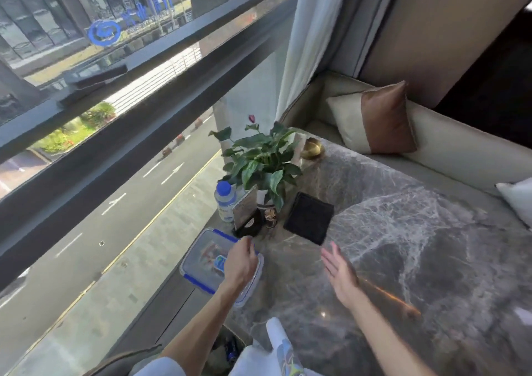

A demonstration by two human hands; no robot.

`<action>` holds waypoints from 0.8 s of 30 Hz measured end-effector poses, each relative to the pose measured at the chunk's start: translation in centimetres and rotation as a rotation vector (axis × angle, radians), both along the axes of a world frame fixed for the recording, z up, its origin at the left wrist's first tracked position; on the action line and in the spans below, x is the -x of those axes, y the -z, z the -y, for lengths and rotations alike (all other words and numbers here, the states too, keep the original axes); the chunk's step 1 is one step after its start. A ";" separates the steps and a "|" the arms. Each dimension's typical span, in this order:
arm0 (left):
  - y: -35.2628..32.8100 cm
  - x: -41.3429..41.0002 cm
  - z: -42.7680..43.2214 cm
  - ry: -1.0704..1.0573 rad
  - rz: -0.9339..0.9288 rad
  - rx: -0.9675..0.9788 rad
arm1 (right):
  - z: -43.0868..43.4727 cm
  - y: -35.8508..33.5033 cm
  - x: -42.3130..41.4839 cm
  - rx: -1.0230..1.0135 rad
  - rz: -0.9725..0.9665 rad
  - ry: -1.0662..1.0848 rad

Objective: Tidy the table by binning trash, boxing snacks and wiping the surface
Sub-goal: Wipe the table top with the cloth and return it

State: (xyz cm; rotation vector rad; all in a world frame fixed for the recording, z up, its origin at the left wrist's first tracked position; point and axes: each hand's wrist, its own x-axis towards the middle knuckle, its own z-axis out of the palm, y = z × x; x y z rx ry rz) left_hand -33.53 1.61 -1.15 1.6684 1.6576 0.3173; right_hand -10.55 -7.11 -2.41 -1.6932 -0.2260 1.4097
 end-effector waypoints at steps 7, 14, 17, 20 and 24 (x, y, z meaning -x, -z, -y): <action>0.8 -7.8 -3.3 0.250 -0.151 0.071 | -2.1 0.1 -4.4 0.101 0.169 0.103; 2.1 -14.2 -8.6 0.386 -0.232 0.115 | -7.3 1.0 -6.4 0.212 0.419 -0.183; 3.3 -15.4 -10.8 0.309 -0.166 0.168 | -9.5 2.2 -7.4 0.306 0.559 -0.305; 4.5 -16.2 -12.1 0.208 -0.058 0.206 | -11.7 3.5 -7.9 0.348 0.629 -0.464; 6.1 -17.0 -12.7 0.153 -0.050 0.311 | -13.6 5.3 -7.6 0.361 0.732 -0.726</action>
